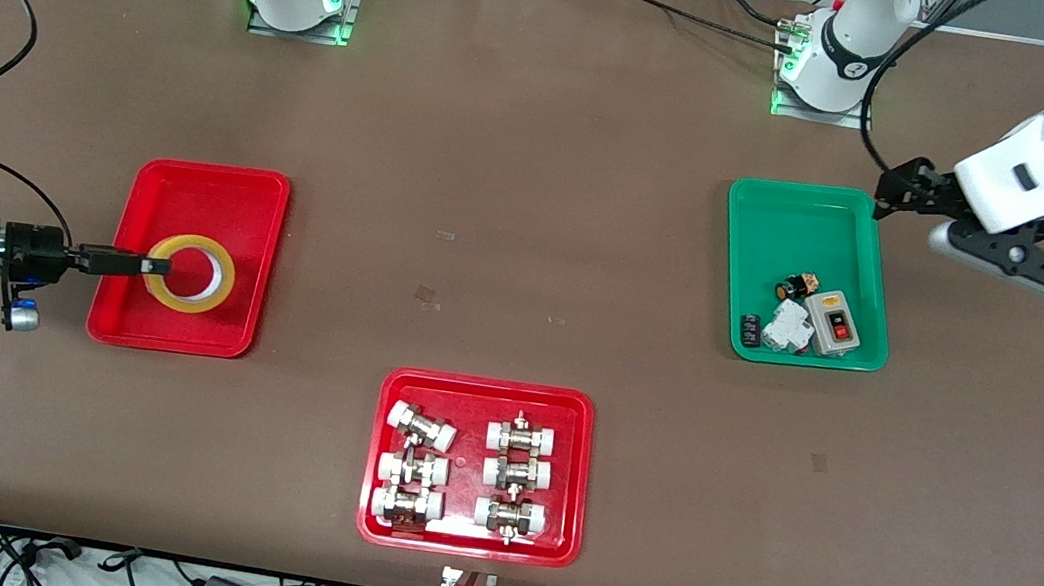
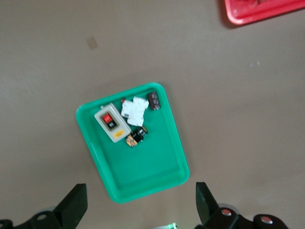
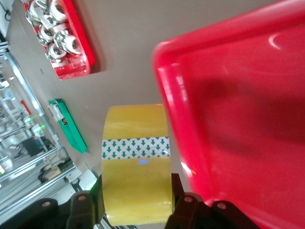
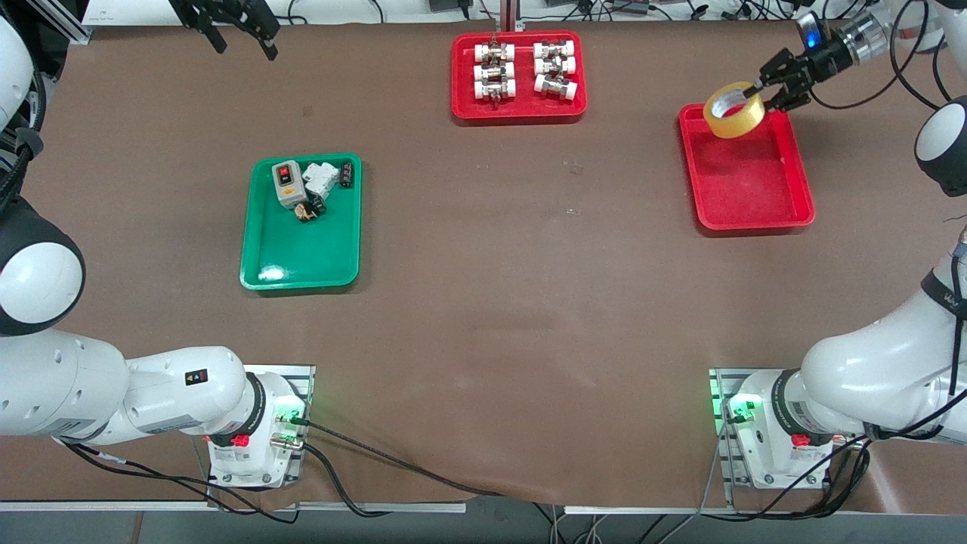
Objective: Left arm passes tape to right arm into tray
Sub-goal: 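Lower the tape into the empty red tray with the right gripper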
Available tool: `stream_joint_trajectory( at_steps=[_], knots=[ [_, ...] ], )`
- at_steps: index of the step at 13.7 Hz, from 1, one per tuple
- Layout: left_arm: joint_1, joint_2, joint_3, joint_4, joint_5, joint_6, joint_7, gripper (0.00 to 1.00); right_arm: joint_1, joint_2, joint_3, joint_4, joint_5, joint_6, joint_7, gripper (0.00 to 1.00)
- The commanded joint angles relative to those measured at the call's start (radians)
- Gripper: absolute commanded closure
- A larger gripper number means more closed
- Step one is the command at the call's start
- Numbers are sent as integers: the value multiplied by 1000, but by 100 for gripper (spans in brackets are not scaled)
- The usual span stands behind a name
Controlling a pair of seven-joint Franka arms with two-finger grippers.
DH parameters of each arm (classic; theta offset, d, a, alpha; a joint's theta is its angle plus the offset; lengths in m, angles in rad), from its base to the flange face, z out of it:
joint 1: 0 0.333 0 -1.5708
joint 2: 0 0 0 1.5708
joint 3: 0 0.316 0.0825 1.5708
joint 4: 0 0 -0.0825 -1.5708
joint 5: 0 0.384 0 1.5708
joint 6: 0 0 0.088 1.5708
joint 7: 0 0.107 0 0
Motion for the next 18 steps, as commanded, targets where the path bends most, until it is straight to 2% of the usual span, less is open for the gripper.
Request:
stream_joint_trajectory(
  at_steps=[1, 3, 5, 11, 13, 14, 15, 17, 18],
  knots=[
    [-136, 12, 146, 75, 51, -29, 28, 0, -50, 19, 22, -26, 7, -21, -115, 49],
    [-192, 15, 223, 83, 48, -27, 28, 0, -74, 44, 22, -35, -8, -21, -175, 48],
    [-195, 15, 263, 83, 50, -21, 35, 0, -87, 62, 22, -51, -8, -35, -217, 48],
    [-181, 18, 266, 95, 54, -23, -7, 0, -95, 92, 24, -68, -6, -35, -254, 45],
    [-181, 20, 265, 97, 68, -18, -26, 0, -95, 105, 24, -68, -5, -37, -281, 32],
    [-186, 29, 257, 112, 96, -18, -29, 0, -92, 107, 24, -68, -5, -38, -282, 7],
    [-189, 29, 253, 118, 102, -23, -53, 0, -92, 105, 22, -68, -6, -40, -285, 0],
    [-190, 28, 249, 120, 99, -38, -153, 0, -80, 101, 22, -69, -17, -37, -285, 0],
    [-189, 32, 249, 126, 88, -31, -173, 0, -77, 102, 22, -71, -54, -27, -285, 0]
  ],
)
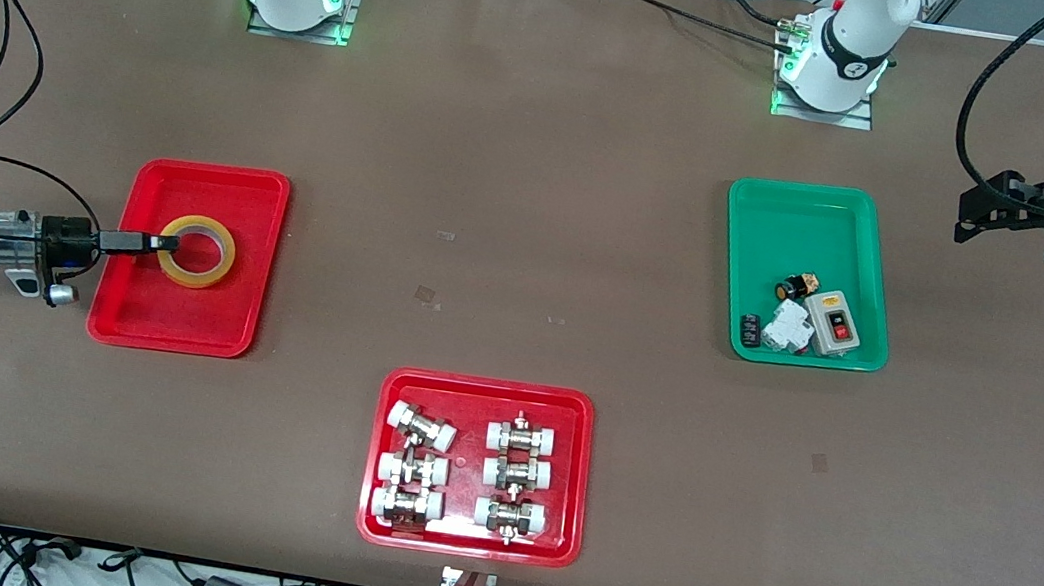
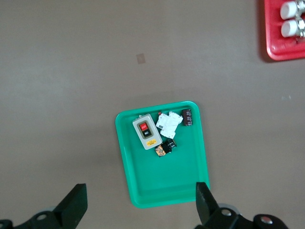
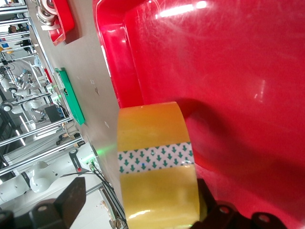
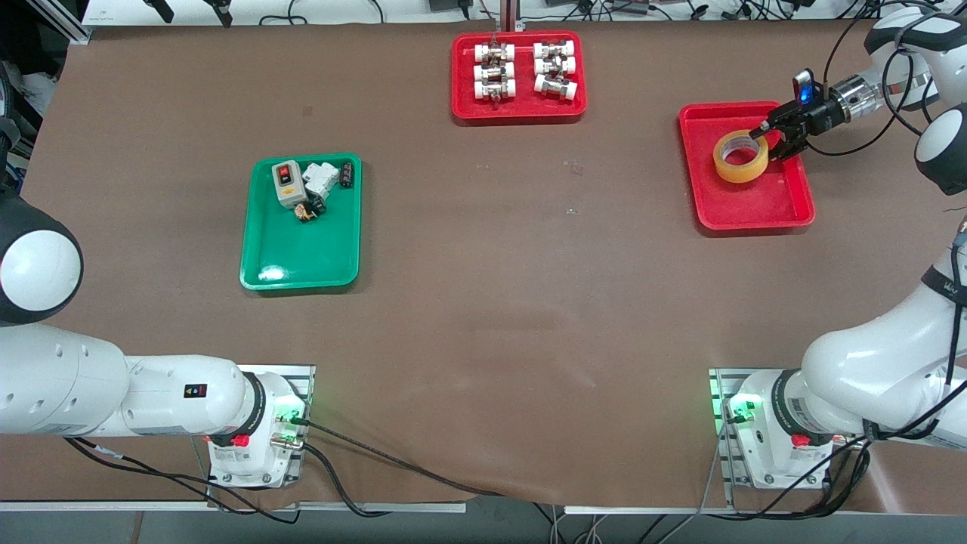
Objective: Left arm passes tape to right arm into tray
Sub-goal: 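Lower the tape into the empty red tray with the right gripper, then open the right gripper and release the tape in the tray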
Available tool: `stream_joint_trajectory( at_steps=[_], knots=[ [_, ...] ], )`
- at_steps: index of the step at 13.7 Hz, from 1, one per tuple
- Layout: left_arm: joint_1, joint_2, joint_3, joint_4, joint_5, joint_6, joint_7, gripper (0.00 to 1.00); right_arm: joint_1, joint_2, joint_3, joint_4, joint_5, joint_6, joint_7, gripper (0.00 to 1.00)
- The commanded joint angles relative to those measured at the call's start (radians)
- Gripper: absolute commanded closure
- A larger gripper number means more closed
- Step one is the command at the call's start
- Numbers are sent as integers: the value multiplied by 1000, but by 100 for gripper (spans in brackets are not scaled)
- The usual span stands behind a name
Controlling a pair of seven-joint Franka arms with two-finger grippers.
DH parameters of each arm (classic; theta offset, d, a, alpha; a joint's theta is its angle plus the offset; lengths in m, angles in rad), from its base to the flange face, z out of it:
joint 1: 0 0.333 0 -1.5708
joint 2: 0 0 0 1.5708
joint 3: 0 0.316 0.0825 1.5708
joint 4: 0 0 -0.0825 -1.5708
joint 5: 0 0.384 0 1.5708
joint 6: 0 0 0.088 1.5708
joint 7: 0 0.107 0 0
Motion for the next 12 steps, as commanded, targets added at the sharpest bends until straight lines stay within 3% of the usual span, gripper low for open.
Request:
stream_joint_trajectory(
  at_steps=[1, 7, 12],
  knots=[
    [-10, 23, -5, 44, 15, -20, -61, 0, 9, -14, 13, -8, -69, 13, -16, 0],
    [5, 43, 2, 66, -49, -18, -43, 0, 63, -152, 9, 3, -299, 74, 66, 0],
    [7, 28, -1, 23, -52, 0, -55, 0, 112, -271, 19, 100, -477, 21, 344, 0]
  ],
)
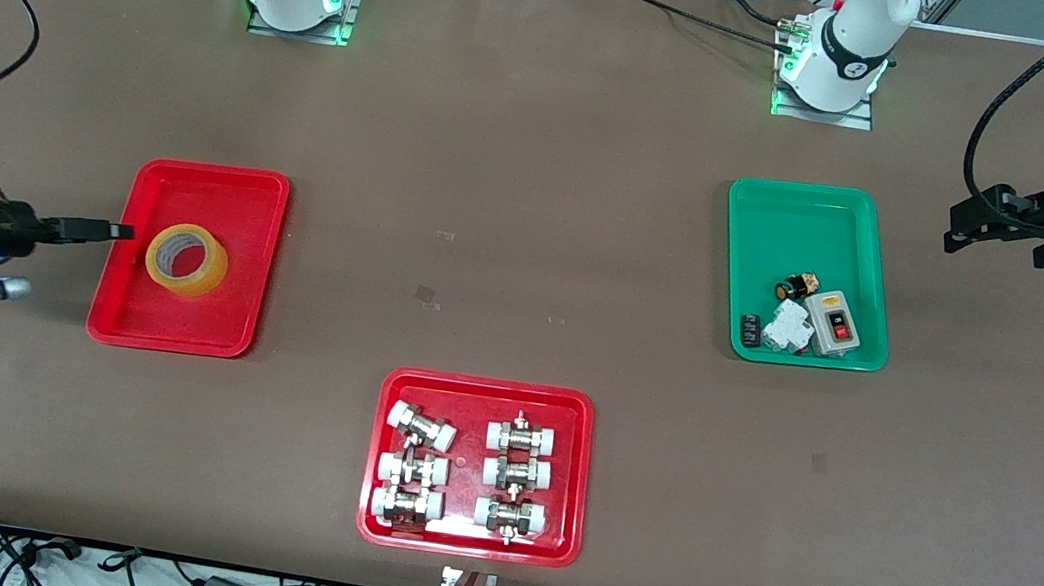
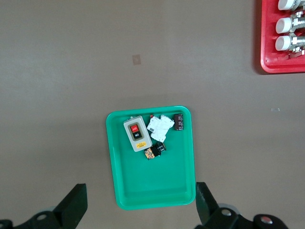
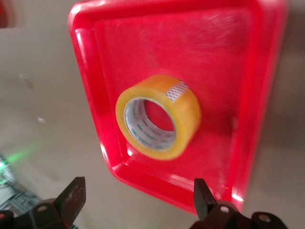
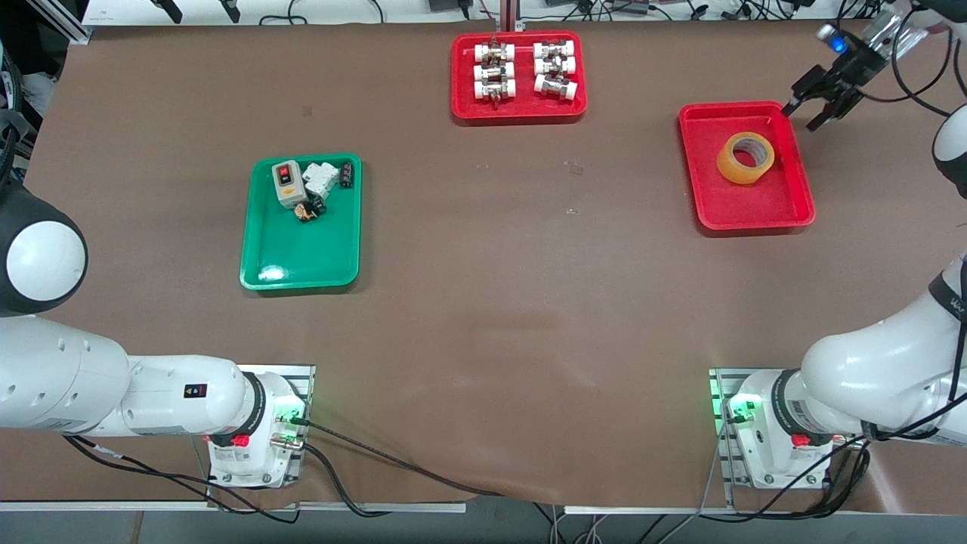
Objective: Left arm passes tape to right arm into tray
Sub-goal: 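Open the right gripper and release the tape in the tray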
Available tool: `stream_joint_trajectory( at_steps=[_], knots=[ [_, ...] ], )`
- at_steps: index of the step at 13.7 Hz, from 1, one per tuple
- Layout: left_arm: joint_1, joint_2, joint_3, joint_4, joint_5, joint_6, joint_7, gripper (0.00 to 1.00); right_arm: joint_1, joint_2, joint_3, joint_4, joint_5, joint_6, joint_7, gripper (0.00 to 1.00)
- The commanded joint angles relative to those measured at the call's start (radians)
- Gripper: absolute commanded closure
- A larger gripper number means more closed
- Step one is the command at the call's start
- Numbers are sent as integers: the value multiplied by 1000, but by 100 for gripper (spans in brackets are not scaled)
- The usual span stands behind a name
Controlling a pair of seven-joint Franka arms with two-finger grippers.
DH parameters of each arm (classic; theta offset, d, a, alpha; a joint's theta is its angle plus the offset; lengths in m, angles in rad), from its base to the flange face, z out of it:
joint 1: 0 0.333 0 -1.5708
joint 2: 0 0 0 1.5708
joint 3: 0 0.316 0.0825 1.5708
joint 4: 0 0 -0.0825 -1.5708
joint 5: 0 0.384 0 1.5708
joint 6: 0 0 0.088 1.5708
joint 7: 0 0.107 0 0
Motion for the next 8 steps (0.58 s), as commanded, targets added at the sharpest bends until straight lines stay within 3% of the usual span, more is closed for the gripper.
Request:
stream_joint_trajectory(
  at_steps=[1, 3, 8],
  knots=[
    [7, -26, -6, -40, -13, 33, -10, 0, 65, -70, 5, 58, -106, -38, 158, 0],
    [7, -68, -6, -107, -13, 78, -10, 0, 129, -117, 5, 116, -173, -57, 238, 0],
    [6, -63, -6, -91, -2, 58, -5, 0, 261, -199, 3, 201, -322, -60, 298, 0]
  ],
)
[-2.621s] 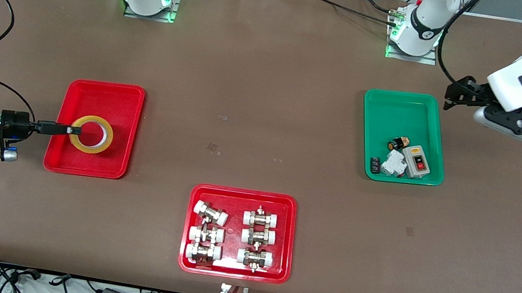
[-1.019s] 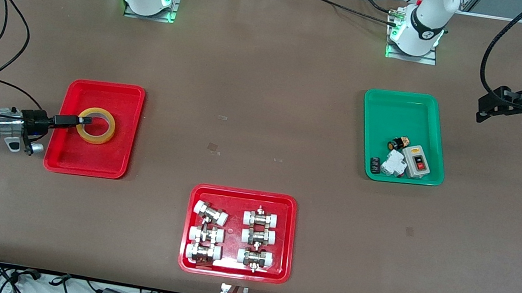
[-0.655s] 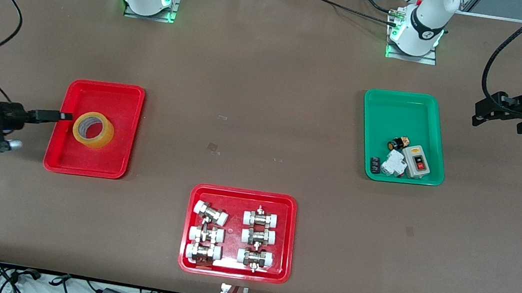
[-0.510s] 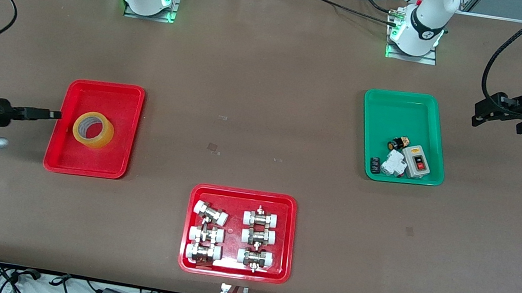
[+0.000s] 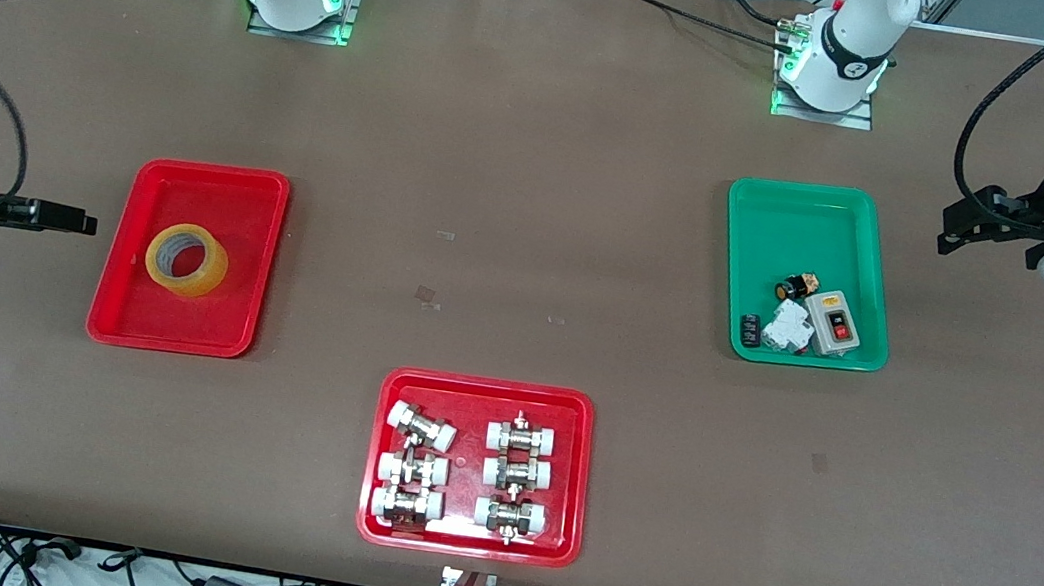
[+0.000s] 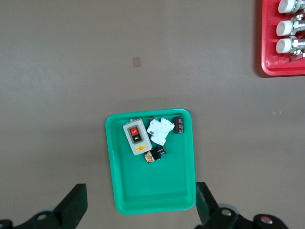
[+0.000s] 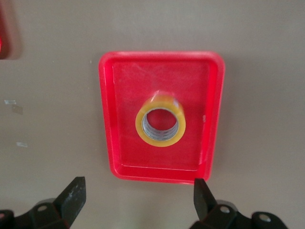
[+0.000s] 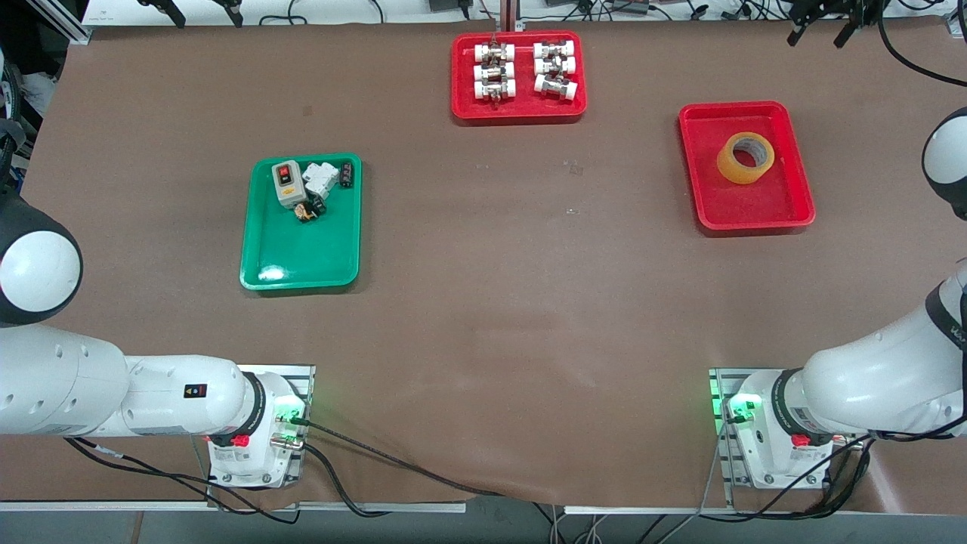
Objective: Left arm passes tape to right arm into tray
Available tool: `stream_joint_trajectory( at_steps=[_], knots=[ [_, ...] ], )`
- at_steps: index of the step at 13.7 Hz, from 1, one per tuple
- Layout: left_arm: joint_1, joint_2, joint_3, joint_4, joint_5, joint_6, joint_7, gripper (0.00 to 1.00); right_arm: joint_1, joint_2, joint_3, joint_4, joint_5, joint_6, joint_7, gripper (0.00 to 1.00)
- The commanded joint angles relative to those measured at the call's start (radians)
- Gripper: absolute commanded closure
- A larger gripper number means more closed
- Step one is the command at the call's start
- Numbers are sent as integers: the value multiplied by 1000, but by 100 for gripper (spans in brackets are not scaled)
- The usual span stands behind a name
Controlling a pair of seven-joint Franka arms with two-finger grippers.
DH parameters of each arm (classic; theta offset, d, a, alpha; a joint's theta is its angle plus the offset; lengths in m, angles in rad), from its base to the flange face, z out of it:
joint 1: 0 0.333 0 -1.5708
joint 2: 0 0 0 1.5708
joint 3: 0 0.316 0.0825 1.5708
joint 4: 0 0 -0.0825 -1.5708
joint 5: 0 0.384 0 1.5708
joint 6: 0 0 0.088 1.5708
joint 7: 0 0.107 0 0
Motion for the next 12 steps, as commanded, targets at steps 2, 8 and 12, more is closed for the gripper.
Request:
stream_joint_trajectory(
  at_steps=[2, 8, 12],
  knots=[
    [6, -29, -5, -27, 0, 1, -2, 0, 17, -9, -10, 86, -45, -18, 13, 0],
    [6, -27, -2, -26, 1, 1, -3, 0, 45, -78, -13, 53, -45, 60, 75, 0],
    [6, -27, 0, -26, 1, -1, -8, 0, 43, -210, -19, -139, -54, 221, 105, 0]
  ],
)
